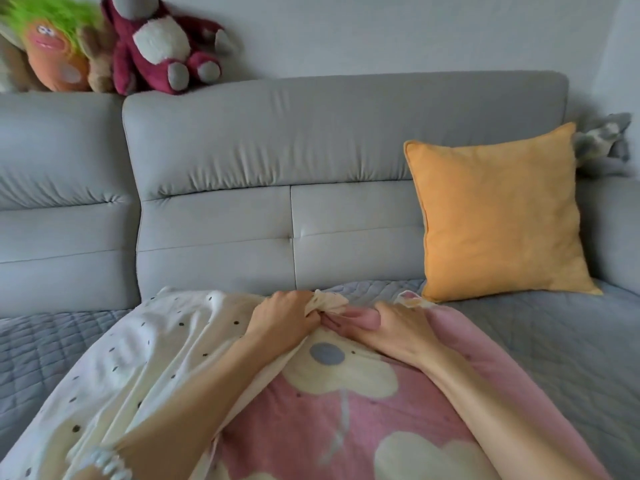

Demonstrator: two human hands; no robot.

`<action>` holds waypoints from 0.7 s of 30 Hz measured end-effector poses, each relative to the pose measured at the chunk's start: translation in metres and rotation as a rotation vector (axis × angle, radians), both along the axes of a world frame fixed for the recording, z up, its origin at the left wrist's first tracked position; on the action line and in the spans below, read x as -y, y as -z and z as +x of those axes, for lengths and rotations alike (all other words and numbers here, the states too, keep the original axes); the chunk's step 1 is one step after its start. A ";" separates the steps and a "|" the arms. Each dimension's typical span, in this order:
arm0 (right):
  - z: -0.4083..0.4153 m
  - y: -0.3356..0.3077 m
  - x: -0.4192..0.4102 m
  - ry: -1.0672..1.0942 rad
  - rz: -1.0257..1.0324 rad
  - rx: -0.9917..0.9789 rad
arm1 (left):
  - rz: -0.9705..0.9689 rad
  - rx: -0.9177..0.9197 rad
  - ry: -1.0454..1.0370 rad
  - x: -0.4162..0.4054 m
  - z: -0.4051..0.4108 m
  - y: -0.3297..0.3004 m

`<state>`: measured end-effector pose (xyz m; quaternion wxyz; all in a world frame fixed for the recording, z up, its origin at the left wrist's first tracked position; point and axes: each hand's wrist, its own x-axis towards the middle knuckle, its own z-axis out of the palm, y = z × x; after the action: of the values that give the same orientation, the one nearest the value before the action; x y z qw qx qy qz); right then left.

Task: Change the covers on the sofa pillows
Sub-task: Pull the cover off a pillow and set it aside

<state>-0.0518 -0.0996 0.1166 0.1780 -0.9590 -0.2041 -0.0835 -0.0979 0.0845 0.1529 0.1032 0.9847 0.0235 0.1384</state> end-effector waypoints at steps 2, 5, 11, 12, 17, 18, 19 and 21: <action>-0.024 -0.011 0.011 0.029 0.107 0.118 | -0.139 0.099 0.000 -0.007 -0.016 -0.012; -0.055 -0.035 0.008 0.087 0.183 0.531 | -0.328 0.255 -0.041 -0.016 -0.030 -0.045; -0.066 -0.143 -0.007 0.030 0.277 1.201 | -0.475 0.638 -0.113 -0.023 -0.058 -0.161; -0.070 -0.162 -0.006 0.025 0.286 1.276 | -0.482 0.729 -0.080 -0.023 -0.071 -0.175; -0.099 -0.153 0.018 0.054 0.297 1.281 | -0.426 0.656 0.188 -0.023 -0.134 -0.153; -0.106 -0.128 0.022 0.065 0.249 1.199 | -0.406 0.522 0.191 -0.023 -0.139 -0.133; -0.113 -0.101 0.025 0.060 0.188 1.112 | -0.382 0.385 0.177 -0.021 -0.143 -0.111; -0.127 -0.063 0.028 0.027 0.095 0.977 | -0.351 0.235 0.119 -0.010 -0.149 -0.077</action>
<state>-0.1785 -0.1277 0.1796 0.1039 -0.8010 -0.2474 -0.5352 -0.2465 0.0947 0.2299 0.2831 0.9284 -0.0233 0.2394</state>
